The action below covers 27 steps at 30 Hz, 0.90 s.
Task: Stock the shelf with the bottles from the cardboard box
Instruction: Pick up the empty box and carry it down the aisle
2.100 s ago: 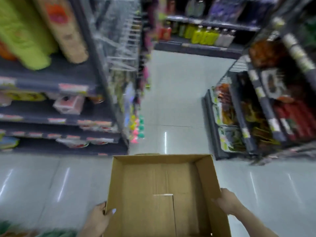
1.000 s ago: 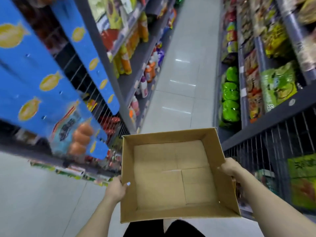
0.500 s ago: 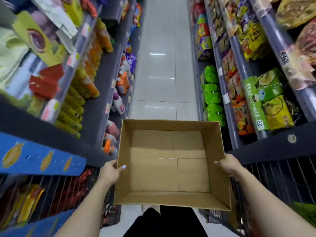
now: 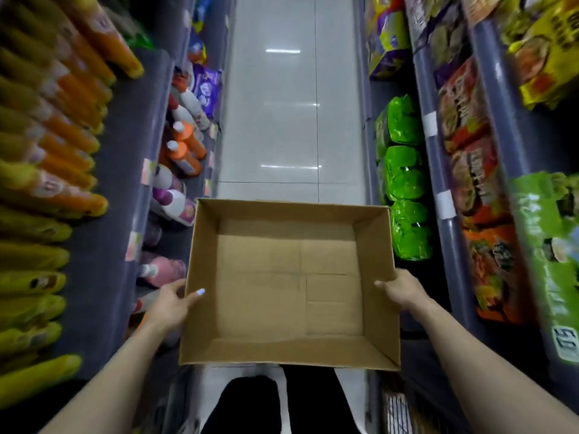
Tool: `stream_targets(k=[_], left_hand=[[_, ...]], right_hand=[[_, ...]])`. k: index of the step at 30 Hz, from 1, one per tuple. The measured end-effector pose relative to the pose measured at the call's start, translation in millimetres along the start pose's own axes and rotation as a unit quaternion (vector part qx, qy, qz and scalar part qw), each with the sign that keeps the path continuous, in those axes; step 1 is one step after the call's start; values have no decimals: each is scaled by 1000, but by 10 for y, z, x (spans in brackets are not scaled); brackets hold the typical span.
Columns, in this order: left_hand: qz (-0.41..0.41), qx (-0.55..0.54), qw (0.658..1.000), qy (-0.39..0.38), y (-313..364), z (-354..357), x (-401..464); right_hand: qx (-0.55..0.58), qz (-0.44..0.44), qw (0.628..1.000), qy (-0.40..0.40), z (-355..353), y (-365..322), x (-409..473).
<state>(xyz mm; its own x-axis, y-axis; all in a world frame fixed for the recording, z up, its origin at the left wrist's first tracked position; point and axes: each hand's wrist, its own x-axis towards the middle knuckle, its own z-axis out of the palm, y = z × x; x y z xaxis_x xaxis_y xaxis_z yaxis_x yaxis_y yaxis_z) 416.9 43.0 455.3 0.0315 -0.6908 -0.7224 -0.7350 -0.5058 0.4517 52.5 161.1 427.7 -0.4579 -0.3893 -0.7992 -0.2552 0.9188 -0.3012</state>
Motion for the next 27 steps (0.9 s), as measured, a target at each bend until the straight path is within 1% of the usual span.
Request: stream_targets(k=[5, 10, 13, 17, 19, 22, 27], left_hand=[[7, 35, 999, 4, 148, 222, 780], [10, 82, 997, 0, -47, 687, 1665], [-5, 101, 995, -15, -229, 942, 2208], [3, 122, 992, -22, -417, 1232, 2873], [-5, 121, 992, -24, -497, 1363, 3196], [-31, 86, 994, -62, -600, 1532, 3584], [-50, 91, 991, -84, -754, 1775, 3997]], right_hand=[[16, -13, 1000, -10, 193, -137, 962], [60, -3, 998, -12, 676, -1, 1913], [61, 13, 998, -14, 987, 127, 2391], [69, 38, 997, -13, 1327, 247, 2872], [66, 43, 997, -10, 1504, 292, 3116], [54, 54, 997, -2, 1704, 344, 3446], [35, 68, 997, 4, 1908, 401, 3877]])
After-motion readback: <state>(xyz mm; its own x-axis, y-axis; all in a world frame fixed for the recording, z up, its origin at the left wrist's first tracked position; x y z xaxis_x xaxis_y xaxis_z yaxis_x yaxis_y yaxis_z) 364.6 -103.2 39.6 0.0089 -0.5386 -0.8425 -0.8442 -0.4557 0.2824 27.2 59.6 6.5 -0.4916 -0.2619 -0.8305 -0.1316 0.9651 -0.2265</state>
